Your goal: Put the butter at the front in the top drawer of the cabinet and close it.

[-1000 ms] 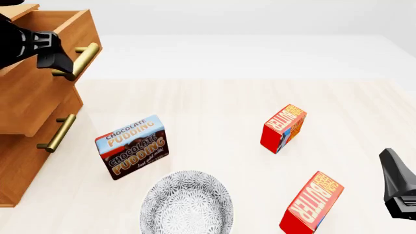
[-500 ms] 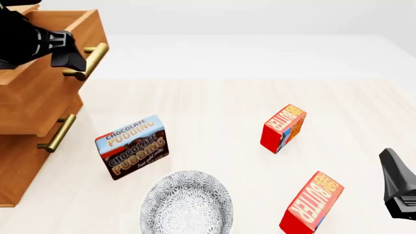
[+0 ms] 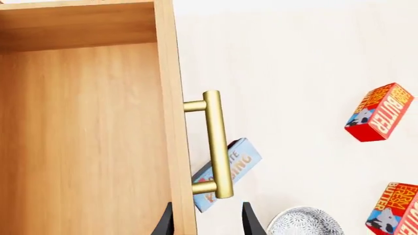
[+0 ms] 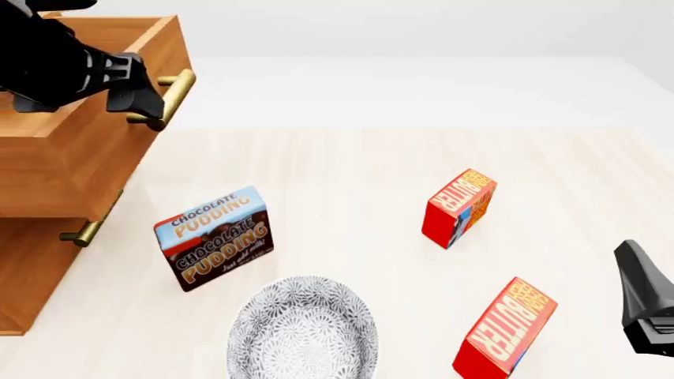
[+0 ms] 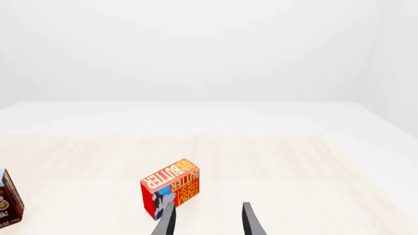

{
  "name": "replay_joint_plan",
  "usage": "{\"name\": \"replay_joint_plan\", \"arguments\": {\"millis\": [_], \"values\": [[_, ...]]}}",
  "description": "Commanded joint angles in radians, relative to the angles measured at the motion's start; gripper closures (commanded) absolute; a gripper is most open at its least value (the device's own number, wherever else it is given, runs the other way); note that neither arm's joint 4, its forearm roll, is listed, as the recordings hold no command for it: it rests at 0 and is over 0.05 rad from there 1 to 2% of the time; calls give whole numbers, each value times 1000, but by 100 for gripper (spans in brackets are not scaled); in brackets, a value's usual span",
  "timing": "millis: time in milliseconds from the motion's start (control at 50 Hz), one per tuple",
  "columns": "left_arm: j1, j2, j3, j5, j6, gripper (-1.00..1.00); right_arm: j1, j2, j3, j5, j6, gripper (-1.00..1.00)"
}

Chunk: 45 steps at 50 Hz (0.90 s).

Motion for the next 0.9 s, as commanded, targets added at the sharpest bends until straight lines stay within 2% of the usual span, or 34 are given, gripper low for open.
{"name": "replay_joint_plan", "arguments": {"millis": [20, 620, 660, 720, 900], "values": [[-56, 5, 1, -14, -8, -100, 0, 0, 1, -1, 1, -100], [-178, 29, 31, -78, -65, -100, 0, 0, 1, -1, 1, -100], [-236, 21, 39, -90, -103, -100, 0, 0, 1, -1, 1, -100], [-221, 28, 32, -87, -86, -100, 0, 0, 1, -1, 1, -100], [-251, 29, 18, -96, -87, -100, 0, 0, 1, -1, 1, -100]]}}
